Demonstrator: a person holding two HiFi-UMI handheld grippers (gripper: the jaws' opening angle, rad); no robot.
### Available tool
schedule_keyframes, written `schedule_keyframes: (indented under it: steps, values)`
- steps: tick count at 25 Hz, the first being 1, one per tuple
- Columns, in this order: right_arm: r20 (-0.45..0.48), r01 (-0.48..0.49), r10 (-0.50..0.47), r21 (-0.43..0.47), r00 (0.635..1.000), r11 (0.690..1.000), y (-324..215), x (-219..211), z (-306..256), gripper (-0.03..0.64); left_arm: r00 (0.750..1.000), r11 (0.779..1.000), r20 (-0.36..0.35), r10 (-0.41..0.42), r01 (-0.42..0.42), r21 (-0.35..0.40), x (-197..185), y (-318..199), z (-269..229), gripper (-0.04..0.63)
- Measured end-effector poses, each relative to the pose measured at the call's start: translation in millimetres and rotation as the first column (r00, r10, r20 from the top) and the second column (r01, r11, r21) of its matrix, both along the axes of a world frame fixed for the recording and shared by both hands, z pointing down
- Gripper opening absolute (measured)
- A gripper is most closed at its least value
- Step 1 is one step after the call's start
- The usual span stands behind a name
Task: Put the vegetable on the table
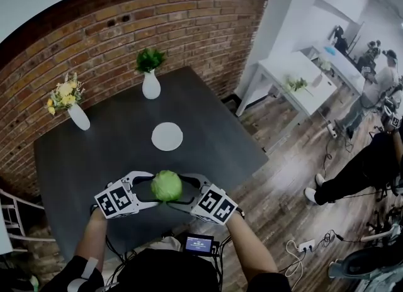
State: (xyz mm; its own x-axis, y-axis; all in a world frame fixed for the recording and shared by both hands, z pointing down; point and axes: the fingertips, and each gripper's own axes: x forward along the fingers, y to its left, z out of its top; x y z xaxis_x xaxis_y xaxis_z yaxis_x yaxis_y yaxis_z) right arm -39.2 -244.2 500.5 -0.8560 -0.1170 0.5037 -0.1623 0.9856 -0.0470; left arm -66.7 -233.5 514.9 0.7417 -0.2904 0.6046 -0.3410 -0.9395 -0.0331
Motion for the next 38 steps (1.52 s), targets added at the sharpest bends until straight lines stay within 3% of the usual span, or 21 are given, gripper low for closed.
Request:
schedule_keyframes:
  steps: [9, 21, 38]
  values:
    - [-0.01, 0.008, -0.008, -0.027, 1.0, 1.0, -25, -4, 8, 0.371, 1.0, 1.0, -0.005, -0.006, 0.006, -0.027, -4, -25, 7, 0.318]
    - [-0.01, 0.124, -0.124, -0.028, 0.992, 0.992, -61, 2, 7, 0.371, 0.992, 0.991, 0.009, -0.126, 0.126, -0.031, 4, -58, 6, 0.318]
    - [0.02, 0.231, -0.23, -0.045, 0.973, 0.972, -114, 24, 18, 0.371, 0.971, 0.969, 0.049, -0.235, 0.238, -0.062, 28, -109, 20, 0.318]
